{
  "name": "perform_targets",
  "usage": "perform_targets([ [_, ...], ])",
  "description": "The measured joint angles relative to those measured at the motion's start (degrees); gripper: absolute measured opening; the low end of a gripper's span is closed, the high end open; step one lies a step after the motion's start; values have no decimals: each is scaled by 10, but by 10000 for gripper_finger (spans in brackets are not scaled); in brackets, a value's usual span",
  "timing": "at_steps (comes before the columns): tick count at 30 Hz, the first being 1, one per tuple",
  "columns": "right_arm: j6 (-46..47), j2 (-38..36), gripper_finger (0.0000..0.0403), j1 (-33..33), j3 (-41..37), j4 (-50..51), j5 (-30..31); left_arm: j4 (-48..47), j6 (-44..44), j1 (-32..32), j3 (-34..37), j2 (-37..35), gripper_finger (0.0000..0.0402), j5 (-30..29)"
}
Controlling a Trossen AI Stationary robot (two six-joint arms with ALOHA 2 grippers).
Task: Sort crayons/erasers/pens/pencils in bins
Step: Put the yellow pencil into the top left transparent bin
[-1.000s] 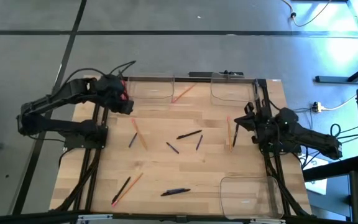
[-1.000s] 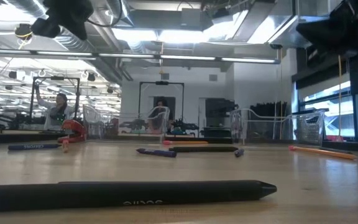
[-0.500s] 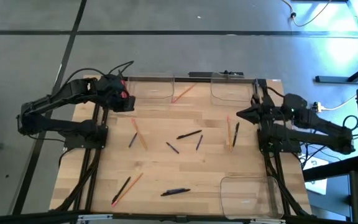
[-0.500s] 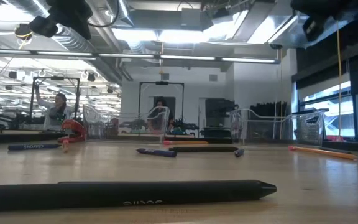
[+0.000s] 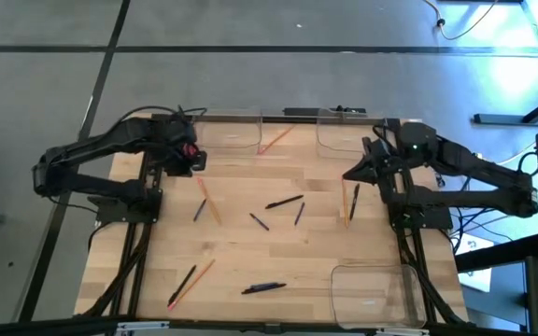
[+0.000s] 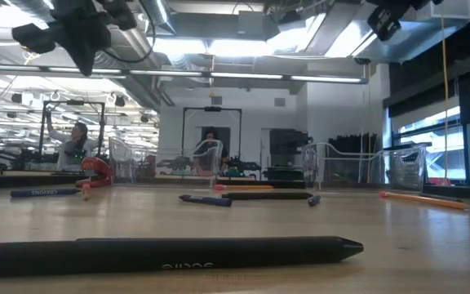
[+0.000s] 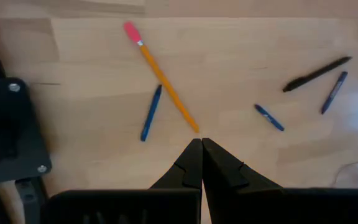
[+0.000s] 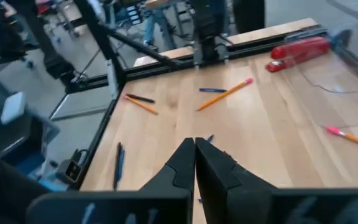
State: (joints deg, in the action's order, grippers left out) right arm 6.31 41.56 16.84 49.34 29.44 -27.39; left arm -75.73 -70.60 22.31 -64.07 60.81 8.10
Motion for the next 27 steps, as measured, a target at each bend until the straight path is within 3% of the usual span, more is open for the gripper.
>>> perform_targets([
  [7, -24, 17, 15, 0, 1, 7, -10, 53, -24, 0, 0, 33, 0, 1],
  [12, -29, 18, 15, 0, 1, 20, 55, 52, -66, -4, 0, 53, 0, 2],
  [18, -38, 18, 15, 1, 1, 22, 104, 48, -123, -43, 0, 72, 0, -13],
  [27, -66, 18, 15, 1, 1, 22, 104, 46, -222, -106, 0, 74, 0, -61],
])
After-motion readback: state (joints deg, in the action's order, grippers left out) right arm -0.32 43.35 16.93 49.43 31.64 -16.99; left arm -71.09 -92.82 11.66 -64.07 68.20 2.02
